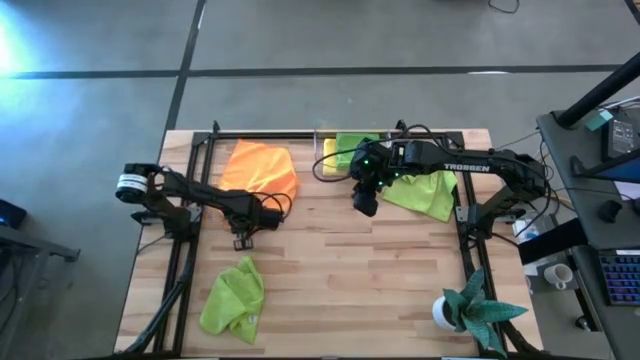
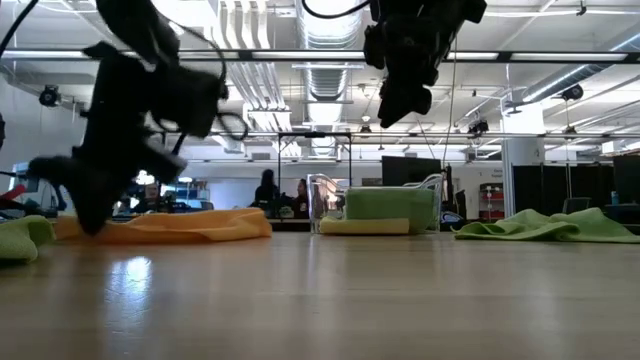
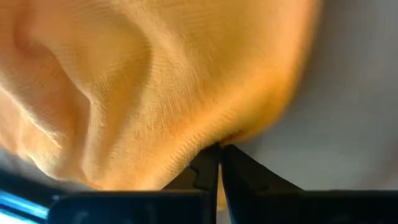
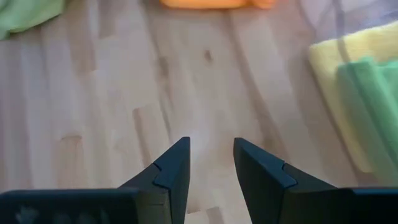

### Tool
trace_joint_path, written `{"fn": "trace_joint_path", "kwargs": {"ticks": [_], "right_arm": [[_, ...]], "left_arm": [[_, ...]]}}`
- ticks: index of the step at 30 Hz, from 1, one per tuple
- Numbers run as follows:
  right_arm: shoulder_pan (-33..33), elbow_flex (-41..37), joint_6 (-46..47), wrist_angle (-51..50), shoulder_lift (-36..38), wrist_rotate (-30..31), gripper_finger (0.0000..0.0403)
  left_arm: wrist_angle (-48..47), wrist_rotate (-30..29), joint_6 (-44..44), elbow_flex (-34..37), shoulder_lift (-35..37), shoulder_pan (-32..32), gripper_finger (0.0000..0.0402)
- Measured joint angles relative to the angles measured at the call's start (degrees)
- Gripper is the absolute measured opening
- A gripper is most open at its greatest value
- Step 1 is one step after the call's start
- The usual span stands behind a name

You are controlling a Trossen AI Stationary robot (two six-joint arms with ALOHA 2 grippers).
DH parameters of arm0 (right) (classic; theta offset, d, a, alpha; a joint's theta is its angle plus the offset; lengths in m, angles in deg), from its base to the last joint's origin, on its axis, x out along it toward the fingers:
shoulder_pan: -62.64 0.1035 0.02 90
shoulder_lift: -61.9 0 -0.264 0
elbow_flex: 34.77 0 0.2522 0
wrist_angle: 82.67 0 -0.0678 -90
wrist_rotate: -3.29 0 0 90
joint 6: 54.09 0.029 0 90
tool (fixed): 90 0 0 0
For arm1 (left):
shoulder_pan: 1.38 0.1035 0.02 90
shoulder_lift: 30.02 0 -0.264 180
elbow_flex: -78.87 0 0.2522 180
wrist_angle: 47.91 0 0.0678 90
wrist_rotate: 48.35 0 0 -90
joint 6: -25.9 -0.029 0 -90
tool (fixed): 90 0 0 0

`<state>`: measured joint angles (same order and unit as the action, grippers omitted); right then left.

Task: Fold microfiber towels
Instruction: Fold the orange microfiber cloth

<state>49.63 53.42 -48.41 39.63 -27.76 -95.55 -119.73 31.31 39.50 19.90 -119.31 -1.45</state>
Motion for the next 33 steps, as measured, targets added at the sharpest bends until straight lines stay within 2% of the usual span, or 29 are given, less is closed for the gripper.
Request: {"fn": "trace_joint_path", "kwargs": {"ticks": [3, 9, 15, 21, 29, 33], "right_arm": [[0.33, 0.00, -0.35, -0.02, 0.00, -2.05, 0.0121], [1.87, 0.00, -3.00, 0.88, 0.00, -2.08, 0.0121], [4.22, 0.00, -6.18, 7.50, 0.00, -2.15, 0.0121], [4.50, 0.00, -4.43, 15.50, -0.42, -2.14, 0.0123], [4.54, 0.02, -3.58, 18.95, -3.24, -2.12, 0.0166], [4.70, 0.02, -2.06, 24.57, -5.19, -2.14, 0.0177]], "left_arm": [[-0.39, 2.15, -2.85, -4.89, 1.23, 0.00, 0.0001], [-3.60, 4.07, -9.52, -15.43, 2.56, 0.00, 0.0000], [-6.11, 4.87, -9.93, -23.81, 3.00, 0.00, 0.0000], [-9.48, 6.95, -9.46, -28.81, 3.07, 0.00, 0.0000], [-10.91, 7.06, -9.48, -32.40, 3.10, 0.00, 0.0000], [-11.00, 7.08, -9.49, -32.58, 3.10, 0.00, 0.0000]]}}
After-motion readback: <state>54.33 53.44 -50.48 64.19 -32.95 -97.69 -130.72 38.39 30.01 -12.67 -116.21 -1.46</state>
